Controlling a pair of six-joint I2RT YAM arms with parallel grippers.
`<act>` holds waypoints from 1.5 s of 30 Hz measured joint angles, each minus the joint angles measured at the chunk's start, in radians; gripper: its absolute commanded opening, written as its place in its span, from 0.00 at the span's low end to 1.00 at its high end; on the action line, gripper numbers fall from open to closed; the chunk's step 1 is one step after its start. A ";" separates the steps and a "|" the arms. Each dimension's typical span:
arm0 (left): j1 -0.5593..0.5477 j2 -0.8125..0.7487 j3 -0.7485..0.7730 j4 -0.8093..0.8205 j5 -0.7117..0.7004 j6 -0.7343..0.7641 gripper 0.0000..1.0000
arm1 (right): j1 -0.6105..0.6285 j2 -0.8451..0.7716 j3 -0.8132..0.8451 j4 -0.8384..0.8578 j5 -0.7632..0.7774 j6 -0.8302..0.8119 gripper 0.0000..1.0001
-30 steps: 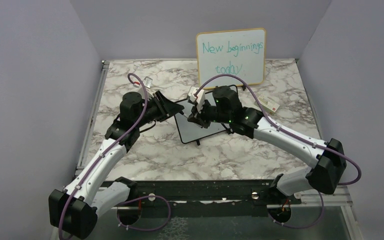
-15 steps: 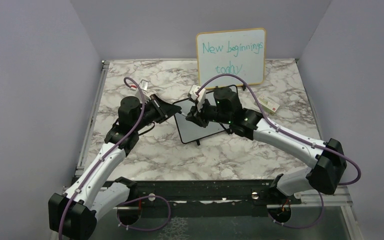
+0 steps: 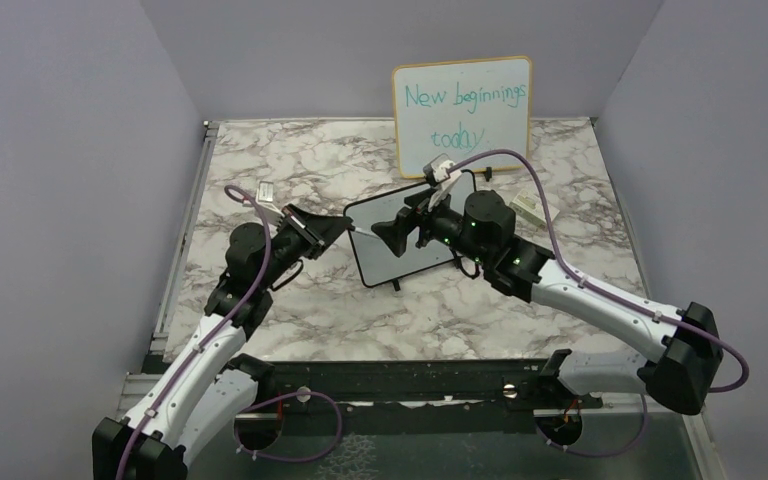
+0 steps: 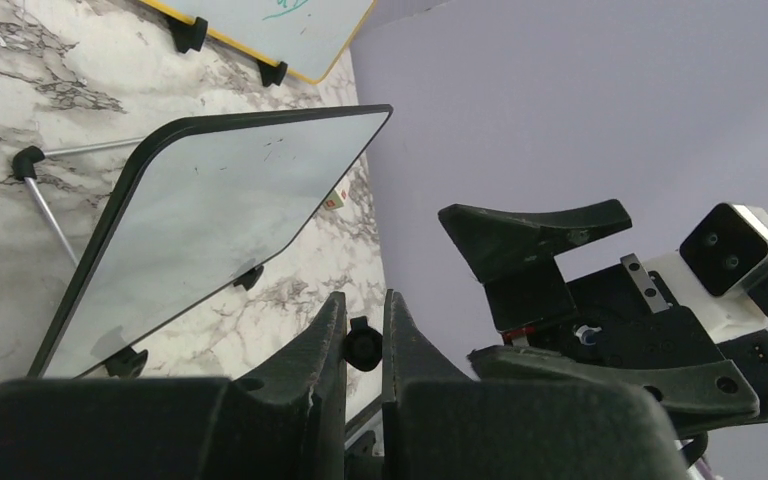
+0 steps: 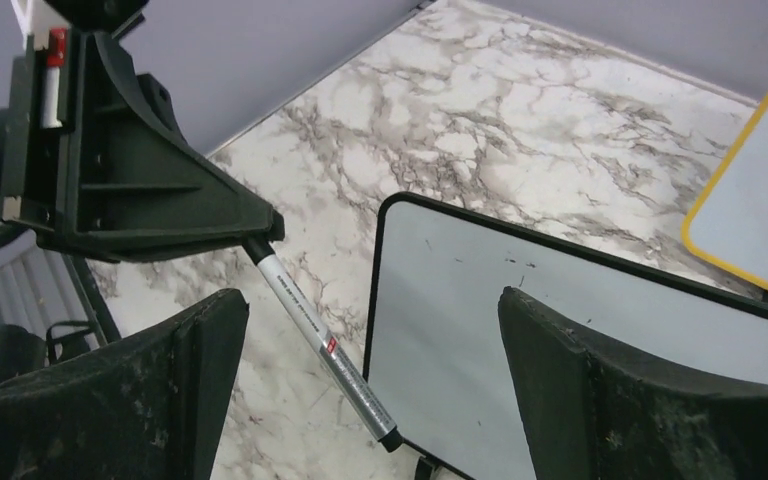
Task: Write a sentence on the whiteboard
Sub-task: Open the whiteboard marker at the center of the board.
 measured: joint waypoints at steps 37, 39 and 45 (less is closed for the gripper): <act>0.000 0.030 -0.048 0.222 -0.016 -0.181 0.00 | -0.092 -0.278 -0.166 -0.034 0.204 0.100 1.00; 0.000 0.037 -0.048 0.238 -0.016 -0.195 0.00 | -0.131 -0.275 -0.176 0.004 0.119 0.125 1.00; 0.000 0.069 -0.048 0.303 -0.005 -0.249 0.00 | -0.256 -0.224 -0.248 0.164 -0.137 0.255 1.00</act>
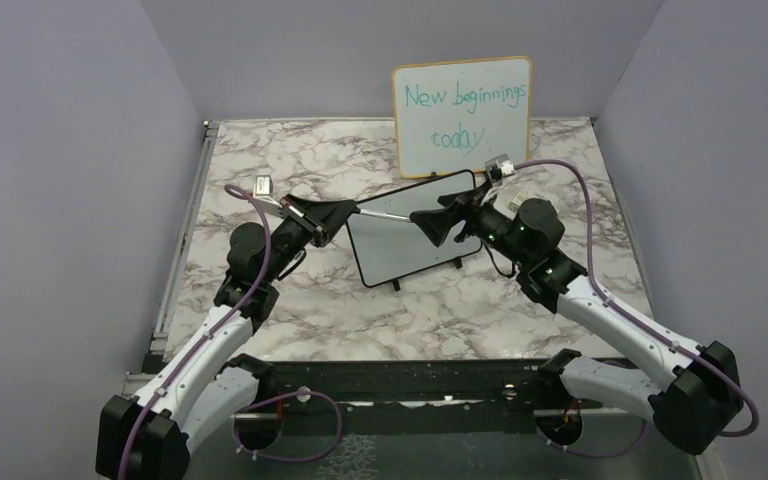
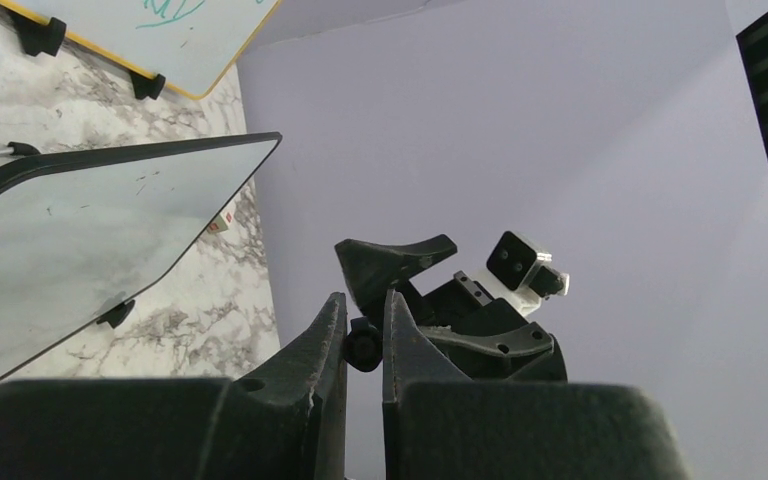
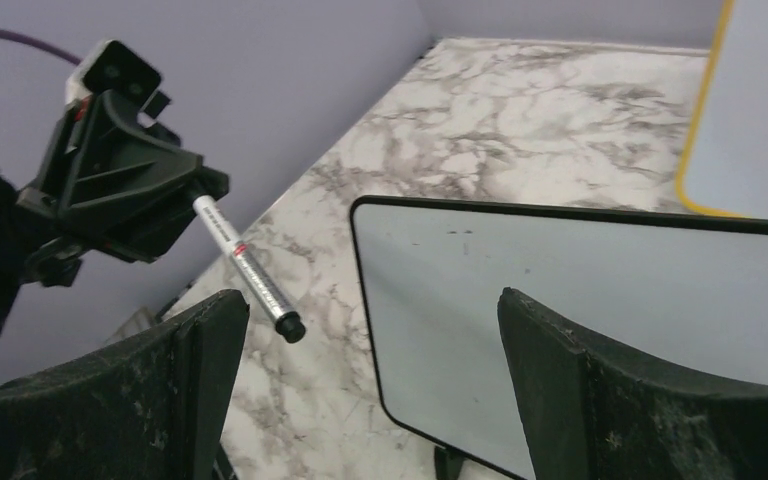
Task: Write a sentence on the whiteboard
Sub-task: Open the whiteboard marker at the center of the board.
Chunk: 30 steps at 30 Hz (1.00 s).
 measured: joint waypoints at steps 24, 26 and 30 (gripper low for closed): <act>0.000 0.067 0.000 0.124 0.036 -0.080 0.00 | -0.002 0.184 0.028 0.309 -0.348 0.222 0.56; 0.000 0.072 0.000 0.127 0.043 -0.081 0.00 | -0.002 0.195 0.045 0.309 -0.357 0.224 0.53; 0.000 0.083 0.000 0.135 0.053 -0.080 0.00 | -0.002 0.206 0.077 0.305 -0.371 0.219 0.51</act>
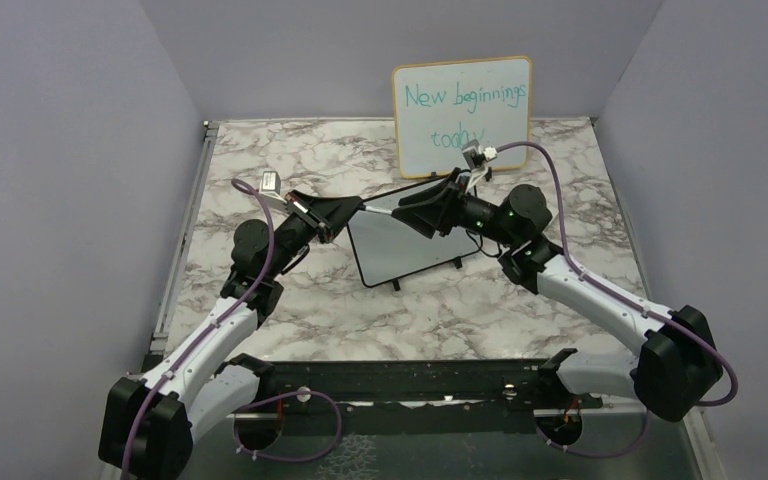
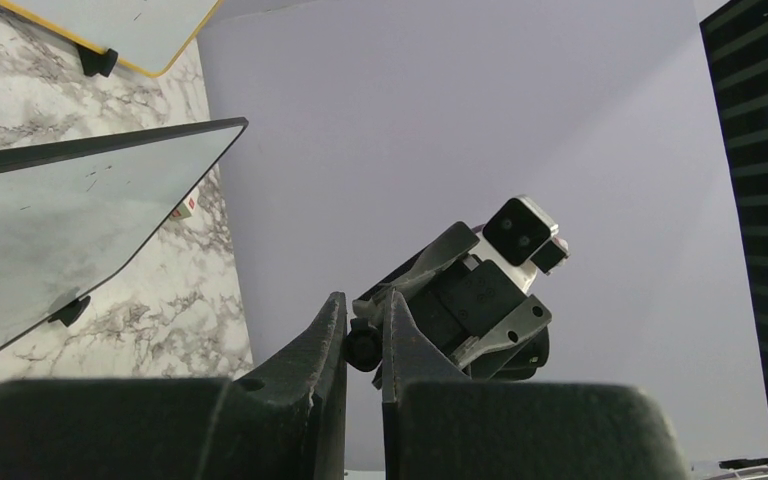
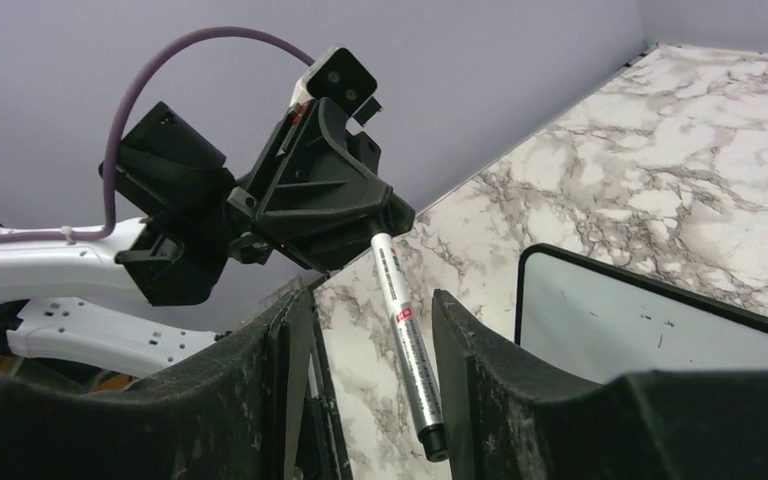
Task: Write a sentence on the whiteboard
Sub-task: Open the whiteboard marker at the center of the board.
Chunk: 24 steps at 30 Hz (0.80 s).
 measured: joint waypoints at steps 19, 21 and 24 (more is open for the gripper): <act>-0.001 0.008 0.004 0.013 0.022 -0.002 0.00 | 0.000 0.040 0.026 -0.055 -0.050 -0.030 0.45; -0.003 0.008 0.005 0.014 0.022 -0.002 0.00 | 0.000 0.044 0.026 -0.055 -0.059 -0.030 0.44; -0.006 0.011 0.005 0.018 0.022 -0.003 0.00 | 0.000 0.048 0.026 -0.055 -0.068 -0.030 0.42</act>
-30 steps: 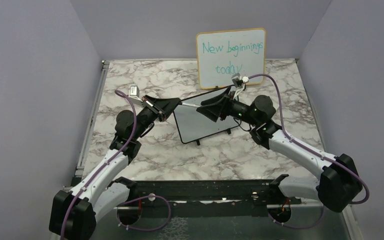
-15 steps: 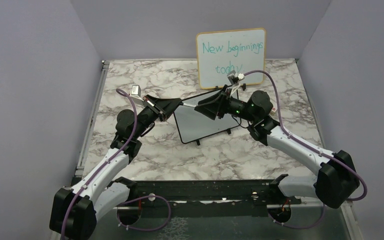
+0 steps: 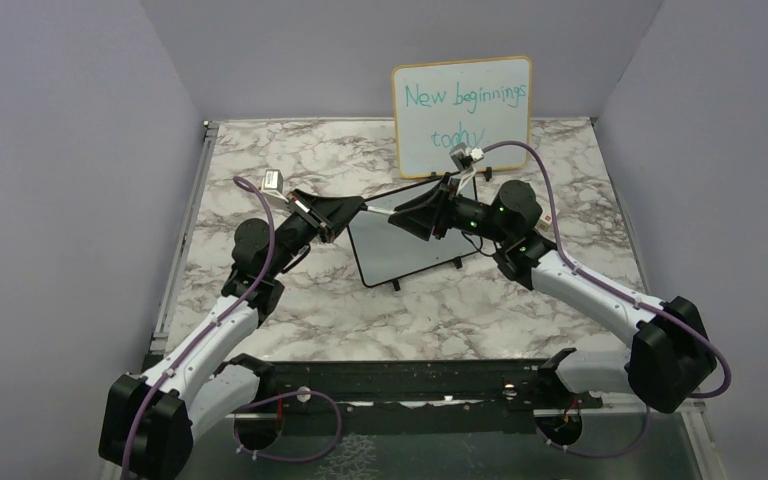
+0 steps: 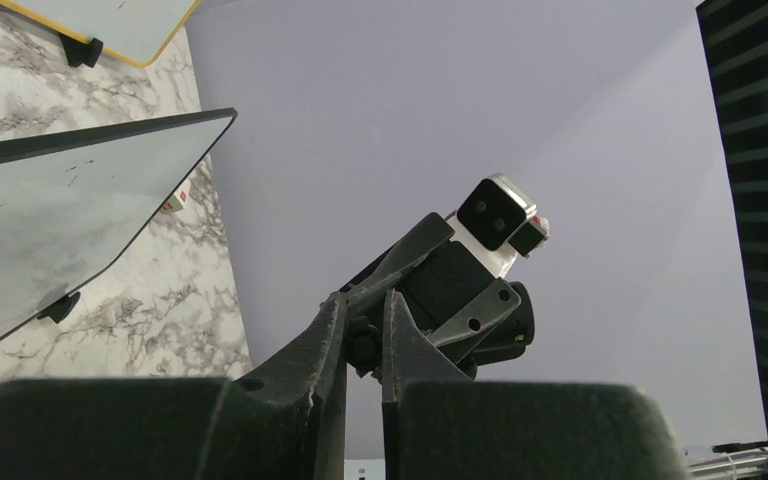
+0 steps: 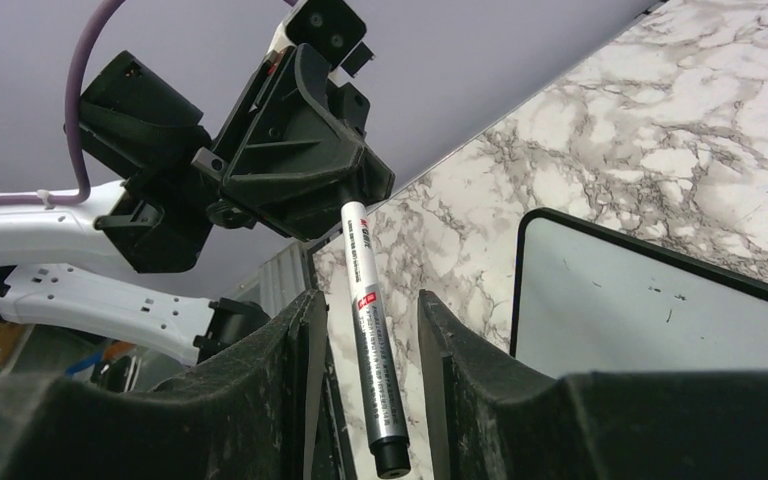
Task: Write a sentence on the whiteboard
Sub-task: Open the whiteboard marker at the center of the board.
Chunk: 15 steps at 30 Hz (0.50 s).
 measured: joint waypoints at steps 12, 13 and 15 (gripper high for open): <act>-0.015 0.006 0.001 0.008 0.000 -0.001 0.00 | 0.000 0.002 0.000 0.014 -0.021 0.011 0.33; -0.016 0.006 0.001 0.008 0.000 -0.001 0.00 | 0.000 0.002 0.000 0.017 -0.022 0.012 0.31; -0.018 0.006 0.001 0.008 0.000 -0.003 0.00 | 0.000 0.002 0.000 0.024 -0.024 0.016 0.27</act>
